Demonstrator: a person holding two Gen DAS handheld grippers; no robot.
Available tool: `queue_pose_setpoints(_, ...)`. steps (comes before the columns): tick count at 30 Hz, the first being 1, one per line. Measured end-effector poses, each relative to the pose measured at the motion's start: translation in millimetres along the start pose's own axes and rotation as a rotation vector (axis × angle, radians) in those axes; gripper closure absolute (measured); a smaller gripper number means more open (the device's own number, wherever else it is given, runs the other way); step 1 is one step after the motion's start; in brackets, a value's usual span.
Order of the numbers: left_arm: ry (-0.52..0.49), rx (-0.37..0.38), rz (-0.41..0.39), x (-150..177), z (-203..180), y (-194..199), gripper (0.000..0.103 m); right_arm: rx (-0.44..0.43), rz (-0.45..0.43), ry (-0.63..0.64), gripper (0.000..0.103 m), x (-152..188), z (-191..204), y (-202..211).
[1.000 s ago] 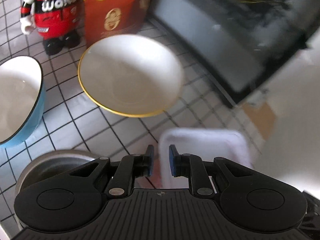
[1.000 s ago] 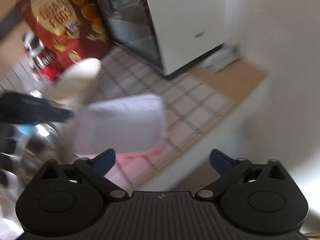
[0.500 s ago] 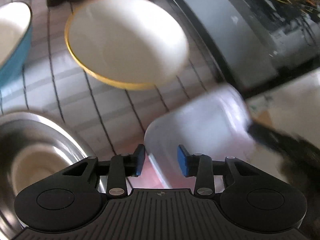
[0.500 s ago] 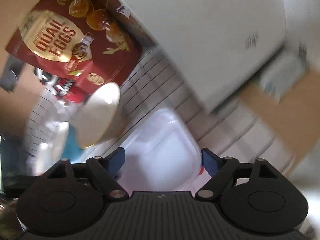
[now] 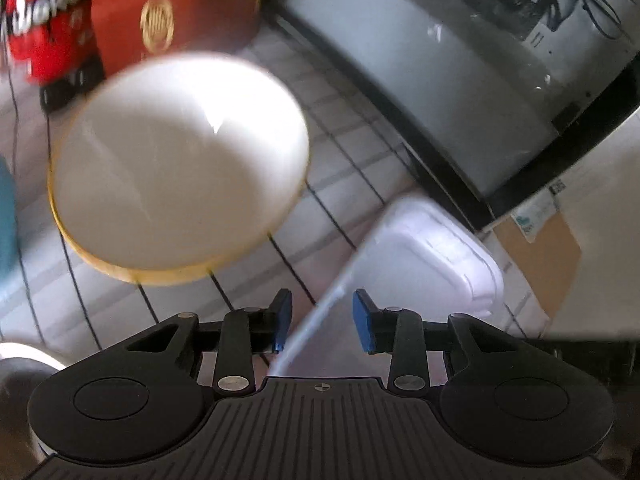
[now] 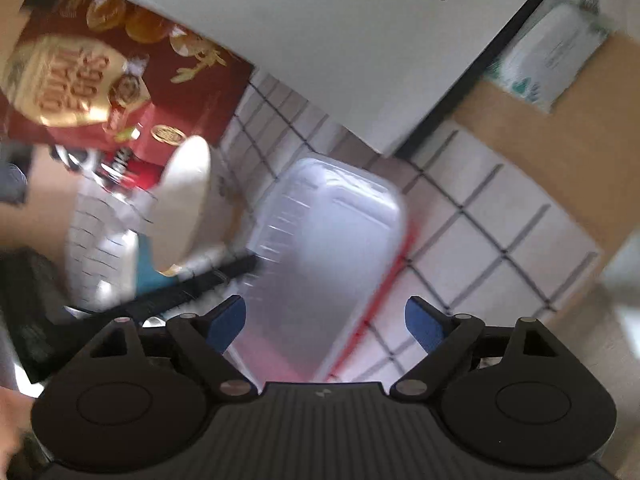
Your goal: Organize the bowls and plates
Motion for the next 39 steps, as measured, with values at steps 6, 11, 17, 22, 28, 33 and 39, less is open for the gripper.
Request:
queue_pose_setpoints(6, 0.174, 0.044, -0.005, 25.5, 6.3, 9.9, 0.066, -0.016, -0.011, 0.12, 0.015, -29.6, 7.2, -17.3)
queue_pose_setpoints(11, 0.237, 0.156, 0.02, 31.2, -8.7, 10.3, 0.065, 0.1, -0.057, 0.221, 0.015, -41.2, 5.7, -10.6)
queue_pose_setpoints(17, 0.196, 0.224, -0.054, 30.3, -10.3, 62.3, 0.065, 0.352, -0.198, 0.533, 0.011, -25.4, 30.5, 15.3)
queue_pose_setpoints(22, 0.209, 0.167, -0.259, 31.1, 44.4, 141.1, 0.065, 0.409, -0.376, 0.783, 0.0, 0.0, 92.0, 20.2)
queue_pose_setpoints(28, 0.351, -0.048, -0.372, 51.5, 163.3, 184.8, 0.065, 0.444, -0.271, 0.839, 0.0, 38.3, 161.3, -32.7)
queue_pose_setpoints(33, 0.407, -0.055, -0.332, 70.0, 209.6, 165.7, 0.065, 0.157, 0.014, 0.645, 0.0, 62.2, 182.1, -94.3)
queue_pose_setpoints(39, 0.457, -0.03, -0.275, 78.0, 238.8, 143.8, 0.065, 0.174, 0.106, 0.612, 0.0, 70.5, 180.8, -120.9)
Point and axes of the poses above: each gripper's, at about its wrist camera, not at the fingertips, and y roughly against the way its jaws point, z to its left, x to its underside, the point moved 6 cm from there along -y, roughly the way its jaws point, and after that the axes turned 12 degrees about y, right-handed, at the moved point
